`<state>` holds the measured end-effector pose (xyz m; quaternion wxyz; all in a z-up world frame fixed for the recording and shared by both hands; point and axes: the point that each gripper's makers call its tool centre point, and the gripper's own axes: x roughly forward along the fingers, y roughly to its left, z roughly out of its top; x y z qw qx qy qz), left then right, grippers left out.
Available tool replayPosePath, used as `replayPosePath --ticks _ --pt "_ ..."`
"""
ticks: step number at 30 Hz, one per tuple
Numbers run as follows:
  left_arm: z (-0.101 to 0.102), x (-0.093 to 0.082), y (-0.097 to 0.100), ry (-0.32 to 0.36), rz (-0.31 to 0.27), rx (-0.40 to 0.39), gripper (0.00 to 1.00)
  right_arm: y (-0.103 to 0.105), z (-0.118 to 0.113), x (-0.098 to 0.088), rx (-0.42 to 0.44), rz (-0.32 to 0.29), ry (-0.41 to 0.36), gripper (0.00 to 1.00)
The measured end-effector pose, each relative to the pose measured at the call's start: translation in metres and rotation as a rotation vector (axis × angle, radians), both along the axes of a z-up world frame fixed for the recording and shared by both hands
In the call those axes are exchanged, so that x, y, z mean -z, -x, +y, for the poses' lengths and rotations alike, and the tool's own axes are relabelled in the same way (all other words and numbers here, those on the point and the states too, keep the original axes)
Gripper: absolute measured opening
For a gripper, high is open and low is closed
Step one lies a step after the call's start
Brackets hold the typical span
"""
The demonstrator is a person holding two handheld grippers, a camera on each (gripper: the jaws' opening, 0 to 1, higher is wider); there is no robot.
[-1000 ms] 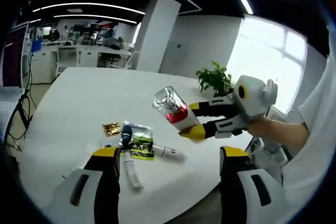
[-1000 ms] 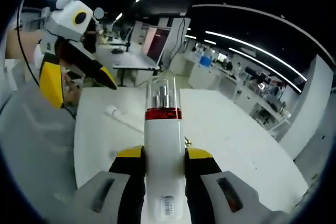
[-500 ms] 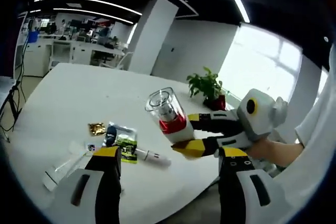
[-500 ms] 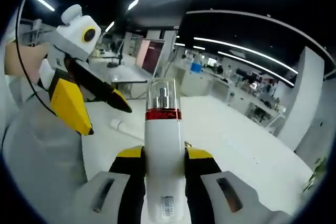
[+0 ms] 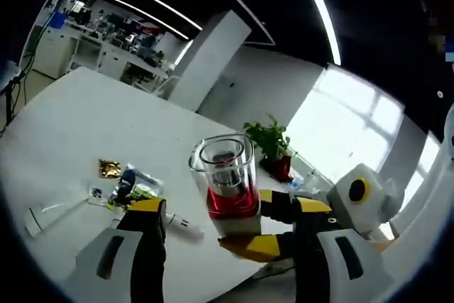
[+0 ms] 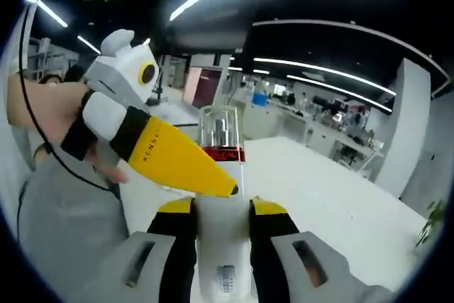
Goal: Arrange the skincare products in the storage area until every visible bottle or jar stands upright without overlapping.
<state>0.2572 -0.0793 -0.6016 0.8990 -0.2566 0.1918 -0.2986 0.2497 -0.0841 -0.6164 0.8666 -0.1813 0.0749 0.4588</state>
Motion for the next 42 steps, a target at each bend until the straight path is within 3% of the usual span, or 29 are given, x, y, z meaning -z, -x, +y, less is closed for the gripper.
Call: replayPosePath --ticks 6,12,14,15,20,22,24,29,34,39,42 --pt "-0.010 -0.009 -0.002 0.062 -0.046 -0.017 0.53 0.004 -0.003 0.000 0.039 0.012 -0.018 0.27" --pt "-0.017 -0.011 -0.003 0.057 -0.088 -0.037 0.38 0.008 -0.004 -0.004 0.079 -0.005 -0.028 0.27" --pt "-0.018 -0.012 -0.003 0.045 -0.106 -0.045 0.28 0.006 -0.006 -0.006 0.088 -0.012 -0.031 0.27" --pt "-0.014 -0.011 -0.005 0.028 -0.115 -0.069 0.28 0.007 -0.006 -0.007 0.090 -0.017 -0.031 0.27" --pt "-0.020 -0.018 -0.003 0.045 -0.149 -0.031 0.26 0.005 -0.009 -0.008 0.102 -0.033 -0.026 0.28" --pt "-0.018 -0.018 -0.004 0.040 -0.162 0.007 0.26 0.007 -0.010 -0.010 0.099 -0.035 -0.030 0.28" --pt "-0.014 -0.019 -0.005 0.062 -0.167 0.039 0.26 0.010 -0.009 -0.013 0.082 -0.016 -0.088 0.28" --pt "-0.025 -0.029 0.011 0.016 -0.224 0.191 0.25 0.024 -0.005 -0.021 -0.001 0.035 -0.174 0.30" --pt "-0.030 -0.049 0.027 0.102 -0.251 0.349 0.25 0.040 -0.005 -0.041 -0.158 0.114 -0.292 0.32" --pt "-0.044 -0.066 0.048 0.136 -0.277 0.555 0.25 0.057 -0.012 -0.054 -0.366 0.265 -0.335 0.32" --pt "-0.056 -0.073 0.060 0.115 -0.306 0.669 0.25 0.066 -0.012 -0.056 -0.470 0.408 -0.355 0.31"
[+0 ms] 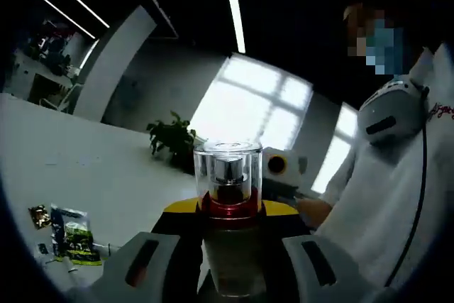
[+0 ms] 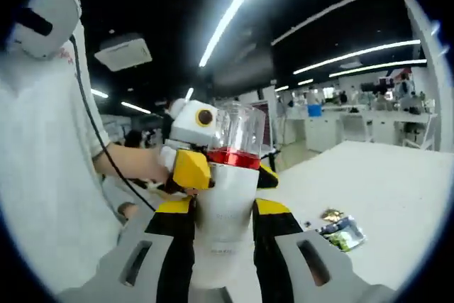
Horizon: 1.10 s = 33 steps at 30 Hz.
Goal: Arrange the skincare products in the storage area until every visible bottle or jar stands upright without overlapping.
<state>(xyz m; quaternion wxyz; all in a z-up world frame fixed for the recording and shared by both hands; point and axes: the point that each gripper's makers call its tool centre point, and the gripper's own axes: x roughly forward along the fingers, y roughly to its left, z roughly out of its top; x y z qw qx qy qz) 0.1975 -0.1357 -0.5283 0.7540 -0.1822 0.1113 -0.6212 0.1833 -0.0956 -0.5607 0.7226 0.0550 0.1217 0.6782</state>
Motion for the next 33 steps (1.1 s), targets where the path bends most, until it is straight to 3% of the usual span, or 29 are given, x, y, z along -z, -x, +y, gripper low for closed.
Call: replayPosePath --ticks 4,7,13,19,23,28,32,33 --pt "-0.011 -0.009 0.007 0.002 -0.045 0.079 0.25 0.007 0.002 -0.002 -0.057 0.090 -0.036 0.30" --pt "-0.011 -0.012 0.006 0.032 -0.037 0.099 0.25 0.007 0.002 -0.005 -0.051 0.101 -0.056 0.29" --pt "-0.010 -0.016 0.002 0.043 -0.041 0.098 0.25 0.000 0.000 -0.009 0.051 0.069 -0.073 0.28" --pt "-0.013 -0.014 -0.011 0.010 -0.033 0.062 0.25 -0.014 -0.007 -0.011 0.153 0.043 -0.070 0.27" --pt "-0.014 -0.010 -0.031 -0.016 0.005 -0.057 0.28 -0.036 -0.016 -0.006 0.303 0.019 -0.041 0.27" --pt "-0.016 0.001 -0.060 -0.069 0.041 -0.283 0.29 -0.063 -0.031 0.006 0.527 -0.043 0.052 0.27" --pt "-0.011 0.002 -0.078 0.003 0.130 -0.490 0.26 -0.073 -0.039 0.003 0.665 -0.064 0.045 0.27" --pt "-0.011 0.003 -0.079 0.005 0.136 -0.507 0.26 -0.075 -0.040 0.002 0.691 -0.072 0.043 0.27"
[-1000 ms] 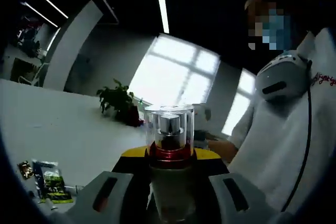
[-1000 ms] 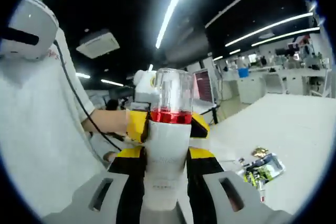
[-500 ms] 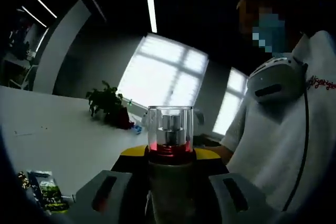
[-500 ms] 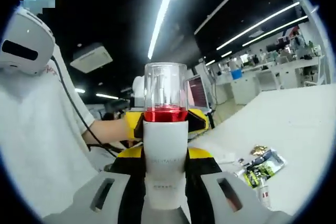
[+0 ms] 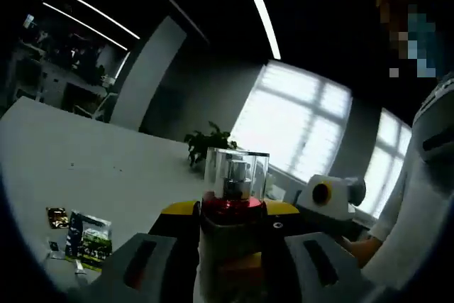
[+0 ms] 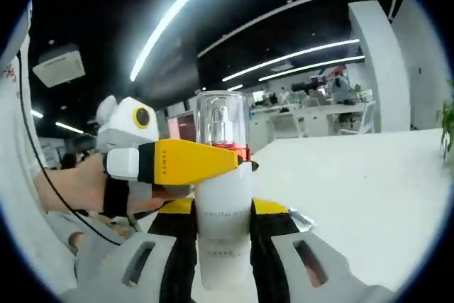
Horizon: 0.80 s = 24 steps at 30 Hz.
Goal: Arrange the skincare products in the storage area until every visible bottle or jar stands upright without overlapping.
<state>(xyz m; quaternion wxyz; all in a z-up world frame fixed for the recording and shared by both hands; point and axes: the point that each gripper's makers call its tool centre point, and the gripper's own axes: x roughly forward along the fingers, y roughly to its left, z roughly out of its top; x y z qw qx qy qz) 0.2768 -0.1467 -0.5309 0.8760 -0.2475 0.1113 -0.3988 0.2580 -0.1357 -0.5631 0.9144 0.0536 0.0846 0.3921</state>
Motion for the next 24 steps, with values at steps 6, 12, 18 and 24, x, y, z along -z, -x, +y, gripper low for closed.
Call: replayPosePath --ticks 6,12,18,24 --pt "-0.010 0.015 0.005 -0.197 -0.026 -0.066 0.25 0.002 -0.004 0.010 0.086 -0.054 0.134 0.27" --pt "-0.014 0.023 0.008 -0.279 -0.041 -0.041 0.25 0.001 -0.011 0.019 0.092 -0.095 0.246 0.27" --pt "-0.017 0.026 0.016 -0.318 -0.049 0.039 0.25 0.009 -0.008 0.023 0.019 -0.077 0.181 0.28" --pt "-0.027 0.043 0.045 -0.425 -0.094 0.157 0.25 0.037 -0.009 0.038 -0.216 -0.004 0.070 0.30"
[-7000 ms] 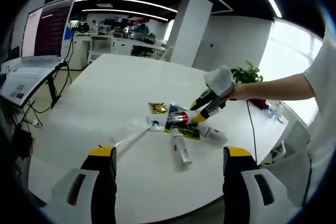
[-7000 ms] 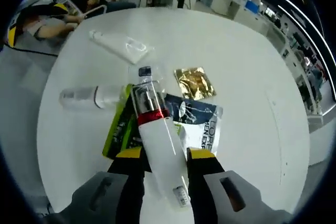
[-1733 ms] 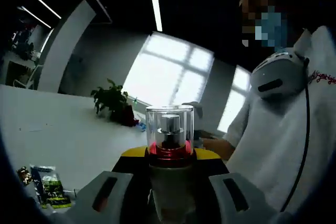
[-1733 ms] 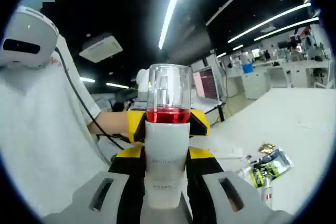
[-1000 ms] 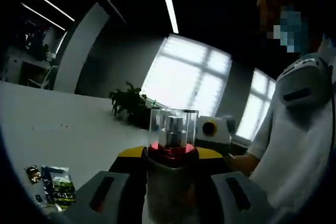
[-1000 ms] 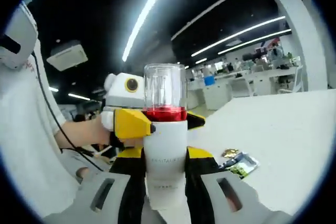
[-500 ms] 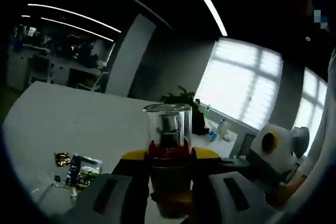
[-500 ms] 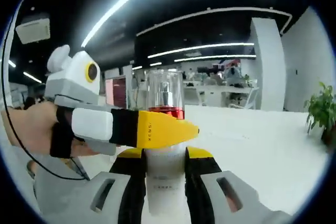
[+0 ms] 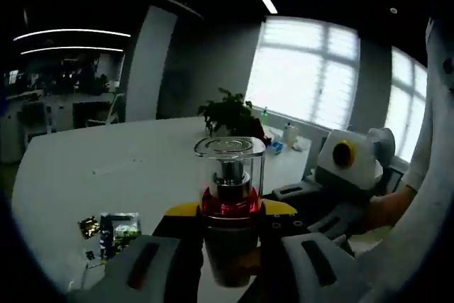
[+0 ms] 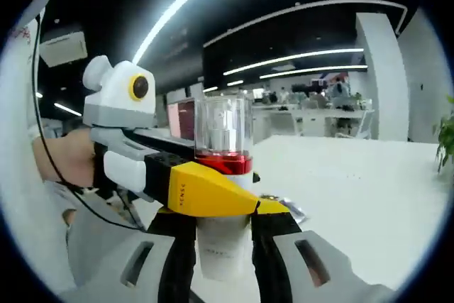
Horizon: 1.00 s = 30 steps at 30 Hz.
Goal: Arrange the skincare products in the storage area until every visible bottle or jar stands upright without overlapping.
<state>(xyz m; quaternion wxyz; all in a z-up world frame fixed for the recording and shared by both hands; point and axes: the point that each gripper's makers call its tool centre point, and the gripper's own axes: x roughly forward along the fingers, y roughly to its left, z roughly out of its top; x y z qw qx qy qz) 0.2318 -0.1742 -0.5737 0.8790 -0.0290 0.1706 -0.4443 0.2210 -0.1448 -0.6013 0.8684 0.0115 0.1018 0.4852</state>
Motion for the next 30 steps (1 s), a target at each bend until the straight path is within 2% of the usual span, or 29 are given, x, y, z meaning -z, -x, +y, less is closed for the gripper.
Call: replayPosePath --ticks 1,2,10,12,13,16,19,20,22,28,30 --pt "0.000 0.005 0.006 0.022 0.038 0.027 0.25 0.002 0.000 0.001 -0.015 -0.001 -0.001 0.31" --pt "-0.001 0.006 0.008 0.038 0.050 0.040 0.25 0.007 -0.002 0.003 -0.045 0.025 -0.017 0.31" --pt "-0.006 -0.002 0.022 0.111 0.047 0.192 0.25 0.023 0.000 -0.010 -0.238 0.019 -0.100 0.33" --pt "-0.008 -0.007 0.025 0.132 0.050 0.239 0.25 0.028 0.001 -0.013 -0.297 0.054 -0.145 0.32" --pt "-0.010 -0.010 0.029 0.138 0.050 0.266 0.24 0.032 0.002 -0.015 -0.351 0.095 -0.174 0.32" --pt "-0.016 -0.015 0.043 0.127 0.021 0.350 0.24 0.045 0.001 -0.017 -0.478 0.157 -0.200 0.31" --pt "-0.020 -0.012 0.054 0.089 0.007 0.413 0.24 0.057 0.001 -0.013 -0.565 0.157 -0.166 0.30" --pt "-0.022 -0.009 0.056 0.079 0.007 0.424 0.24 0.059 0.000 -0.011 -0.580 0.141 -0.148 0.30" --pt "-0.023 -0.003 0.057 0.061 0.004 0.433 0.24 0.059 0.001 -0.006 -0.576 0.070 -0.096 0.29" --pt "-0.024 0.006 0.050 0.032 -0.012 0.463 0.25 0.050 0.000 0.004 -0.497 -0.001 -0.052 0.28" --pt "-0.025 0.011 0.046 0.027 0.006 0.478 0.25 0.047 -0.002 0.008 -0.488 -0.004 -0.049 0.28"
